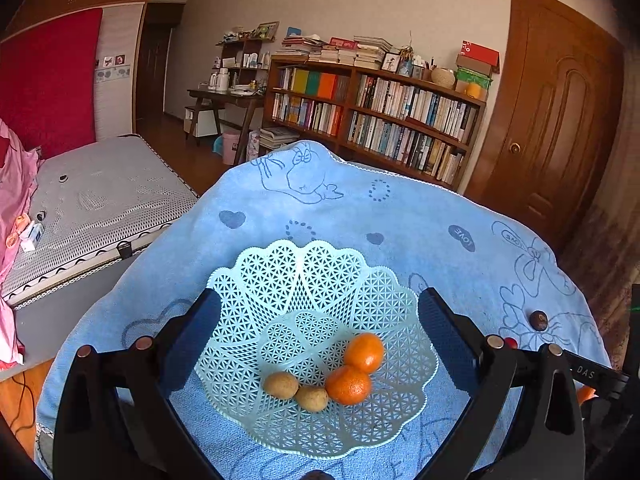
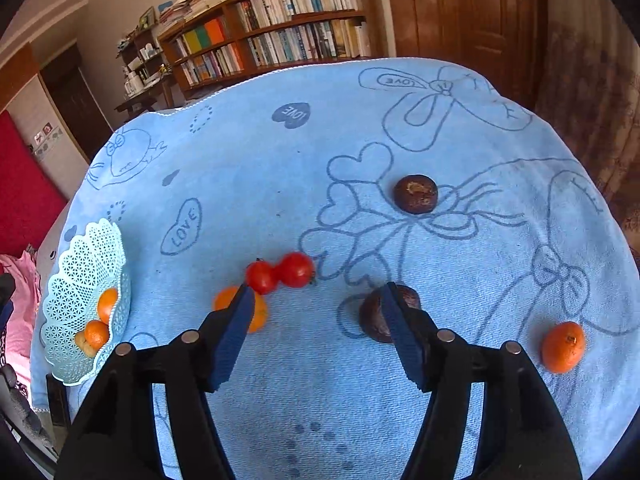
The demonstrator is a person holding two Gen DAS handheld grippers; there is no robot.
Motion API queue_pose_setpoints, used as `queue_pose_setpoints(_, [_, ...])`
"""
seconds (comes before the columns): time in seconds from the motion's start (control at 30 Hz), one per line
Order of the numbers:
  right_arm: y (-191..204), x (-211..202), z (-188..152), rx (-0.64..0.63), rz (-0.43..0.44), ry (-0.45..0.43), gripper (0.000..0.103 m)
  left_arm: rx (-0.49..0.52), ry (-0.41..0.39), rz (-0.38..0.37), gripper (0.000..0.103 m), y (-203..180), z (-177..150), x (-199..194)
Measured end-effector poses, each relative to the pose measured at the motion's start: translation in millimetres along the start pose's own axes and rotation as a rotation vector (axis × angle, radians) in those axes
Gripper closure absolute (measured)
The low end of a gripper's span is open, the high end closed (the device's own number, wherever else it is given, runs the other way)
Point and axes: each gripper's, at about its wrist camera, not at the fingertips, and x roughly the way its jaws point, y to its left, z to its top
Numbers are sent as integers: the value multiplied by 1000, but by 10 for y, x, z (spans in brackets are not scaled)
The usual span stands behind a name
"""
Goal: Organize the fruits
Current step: 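Grasp the dark brown avocado with the right tool, then grasp the small orange beside the tomatoes with the left tool while the right tool holds the avocado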
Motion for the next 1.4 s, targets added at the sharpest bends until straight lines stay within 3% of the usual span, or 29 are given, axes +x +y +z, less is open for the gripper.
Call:
queue_pose_setpoints(0.2, [-306,208,65,79,-27,52,35,40,13,-18,3,-119,-52,11])
queue_pose_setpoints(0.57, [-282,452,21,28,-98,81,35,68,29,-36,3,-211,-104,44])
queue_pose_setpoints(0.63, [-277,491,-5,7,-101,90,42,72,34,-37,3,-228,-116,52])
queue_pose_setpoints(0.67, [-274,515,-23,-4,-109,100,56,74,37,-39,3,-240,-121,57])
queue_pose_setpoints(0.7, [-270,518,-34,-18,-126,97,59,77,40,-41,3,-257,-130,63])
queue_pose_setpoints(0.87, [-290,361,-97,-50,-106,54,60,105,61,-61,3,-389,-202,95])
queue_pose_setpoints(1.4, [-689,24,-206,27,-18,-16,60,393,138,-218,3,-1602,-622,322])
